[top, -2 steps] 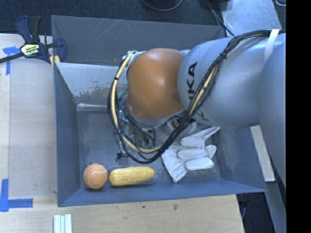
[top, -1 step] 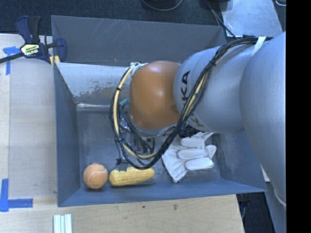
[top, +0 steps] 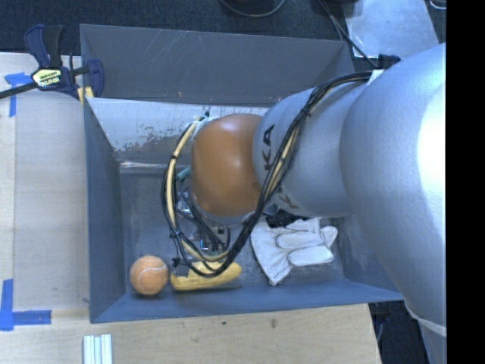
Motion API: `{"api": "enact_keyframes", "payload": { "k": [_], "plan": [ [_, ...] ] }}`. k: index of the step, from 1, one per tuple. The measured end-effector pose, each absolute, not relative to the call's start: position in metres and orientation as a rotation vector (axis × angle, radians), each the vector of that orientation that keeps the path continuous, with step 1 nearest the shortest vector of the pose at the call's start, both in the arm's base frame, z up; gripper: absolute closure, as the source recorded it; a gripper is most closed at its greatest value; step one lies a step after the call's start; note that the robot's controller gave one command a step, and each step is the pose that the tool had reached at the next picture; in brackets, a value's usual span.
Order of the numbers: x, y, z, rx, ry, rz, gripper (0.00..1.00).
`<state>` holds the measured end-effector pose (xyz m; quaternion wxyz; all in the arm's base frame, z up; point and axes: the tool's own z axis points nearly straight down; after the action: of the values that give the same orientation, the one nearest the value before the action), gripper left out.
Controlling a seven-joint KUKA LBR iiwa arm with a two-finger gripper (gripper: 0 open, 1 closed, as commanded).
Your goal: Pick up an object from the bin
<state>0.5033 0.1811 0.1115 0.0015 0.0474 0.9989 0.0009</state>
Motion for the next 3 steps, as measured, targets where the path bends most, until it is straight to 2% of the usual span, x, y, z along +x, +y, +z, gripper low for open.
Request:
{"api": "enact_keyframes", "payload": {
  "k": [1, 2, 3],
  "plan": [
    [0.492, 0.191, 0.085, -0.100, 3.136, 0.003, 0.00],
    [0.487, 0.206, 0.071, 0.092, 3.138, 0.002, 0.00],
    [0.484, 0.239, 0.079, 0.383, 3.112, 0.005, 1.00]
  ]
}}
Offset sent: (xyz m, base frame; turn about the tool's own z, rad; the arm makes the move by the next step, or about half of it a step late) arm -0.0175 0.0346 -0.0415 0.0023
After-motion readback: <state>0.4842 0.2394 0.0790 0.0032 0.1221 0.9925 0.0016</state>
